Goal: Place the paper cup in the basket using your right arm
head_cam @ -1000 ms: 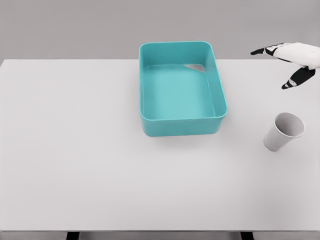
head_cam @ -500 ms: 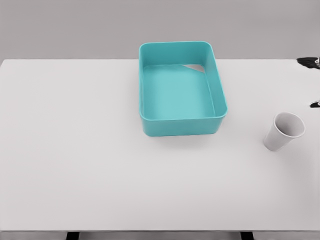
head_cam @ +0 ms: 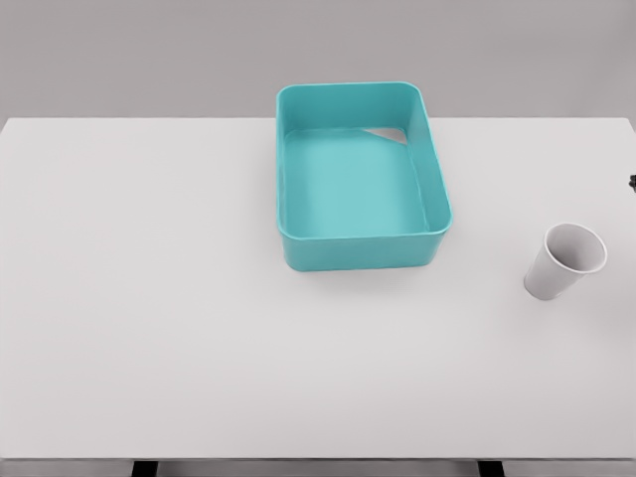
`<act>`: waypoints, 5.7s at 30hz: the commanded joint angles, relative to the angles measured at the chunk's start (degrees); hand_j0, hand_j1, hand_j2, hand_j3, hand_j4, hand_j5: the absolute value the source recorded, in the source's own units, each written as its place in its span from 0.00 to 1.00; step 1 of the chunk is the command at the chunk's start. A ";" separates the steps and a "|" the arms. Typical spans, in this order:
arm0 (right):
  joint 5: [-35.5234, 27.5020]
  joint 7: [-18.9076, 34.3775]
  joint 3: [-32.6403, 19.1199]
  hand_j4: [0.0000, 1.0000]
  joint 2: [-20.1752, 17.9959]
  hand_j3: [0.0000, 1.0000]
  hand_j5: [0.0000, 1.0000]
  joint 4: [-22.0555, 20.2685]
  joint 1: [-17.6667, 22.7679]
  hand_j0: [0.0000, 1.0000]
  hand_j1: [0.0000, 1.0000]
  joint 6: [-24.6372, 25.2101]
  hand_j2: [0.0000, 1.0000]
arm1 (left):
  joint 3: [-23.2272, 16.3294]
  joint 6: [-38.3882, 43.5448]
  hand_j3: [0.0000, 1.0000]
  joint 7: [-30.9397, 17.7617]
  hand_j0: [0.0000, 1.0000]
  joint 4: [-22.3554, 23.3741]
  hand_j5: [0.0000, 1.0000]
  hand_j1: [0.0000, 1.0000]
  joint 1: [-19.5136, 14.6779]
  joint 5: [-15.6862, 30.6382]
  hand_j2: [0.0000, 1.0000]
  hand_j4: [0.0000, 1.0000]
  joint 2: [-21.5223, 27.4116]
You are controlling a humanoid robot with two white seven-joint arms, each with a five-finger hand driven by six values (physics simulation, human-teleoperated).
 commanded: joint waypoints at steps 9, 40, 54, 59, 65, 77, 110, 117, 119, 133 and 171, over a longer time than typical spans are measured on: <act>-0.02 -0.01 -0.06 0.97 -0.81 0.97 0.97 -2.51 0.26 0.97 0.97 0.12 0.97 | 0.00 0.00 1.00 -0.01 1.00 0.01 1.00 1.00 0.00 -0.01 1.00 1.00 0.01; -0.02 -0.01 1.44 1.00 5.08 1.00 1.00 -2.24 2.11 1.00 1.00 0.12 1.00 | 0.00 0.00 1.00 -0.01 1.00 0.01 1.00 1.00 0.00 -0.01 1.00 1.00 0.01; 0.07 -0.01 1.79 1.00 5.25 1.00 1.00 -2.86 1.93 1.00 1.00 0.12 1.00 | 0.00 0.00 1.00 -0.01 1.00 0.01 1.00 1.00 0.00 0.08 1.00 1.00 0.01; 0.16 -0.01 1.79 1.00 5.34 1.00 1.00 -2.95 1.76 1.00 1.00 0.12 1.00 | 0.00 0.00 1.00 -0.01 1.00 0.01 1.00 1.00 0.00 -0.01 1.00 1.00 0.01; 0.16 -0.01 2.32 1.00 5.52 1.00 1.00 -3.03 1.58 1.00 1.00 0.12 1.00 | 0.00 0.00 1.00 -0.01 1.00 0.01 1.00 1.00 0.00 -0.01 1.00 1.00 0.01; 1.47 -0.01 3.11 1.00 6.31 1.00 1.00 -5.76 1.23 1.00 1.00 0.12 1.00 | 0.00 0.00 1.00 -0.01 1.00 0.01 1.00 1.00 0.00 -0.01 1.00 1.00 0.01; 1.21 -0.01 1.35 0.86 6.13 0.86 0.86 -9.10 1.32 0.86 0.86 0.12 0.86 | 0.00 0.00 1.00 -0.01 1.00 0.01 1.00 1.00 0.00 -0.01 1.00 1.00 0.01; 1.30 -0.01 -2.52 0.86 7.54 0.86 0.86 -9.10 1.23 0.86 0.86 0.12 0.86 | 0.00 0.00 1.00 -0.01 1.00 0.01 1.00 1.00 0.00 -0.01 1.00 1.00 0.01; 1.30 -0.01 -3.66 0.86 7.80 0.86 0.86 -9.10 1.14 0.86 0.86 0.12 0.86 | 0.00 0.00 1.00 -0.01 1.00 0.01 1.00 1.00 0.00 0.08 1.00 1.00 0.01; 1.56 -0.01 -5.86 0.67 10.09 0.67 0.67 -12.70 -0.18 0.67 0.67 0.12 0.67 | 0.00 0.00 1.00 -0.01 1.00 0.01 1.00 1.00 0.00 -0.01 1.00 1.00 0.01; 15.80 -0.01 -11.83 0.68 32.93 0.68 0.68 -14.11 -11.86 0.68 0.68 3.66 0.68 | 0.00 0.00 1.00 -0.01 1.00 0.01 1.00 1.00 0.00 -0.01 1.00 1.00 0.01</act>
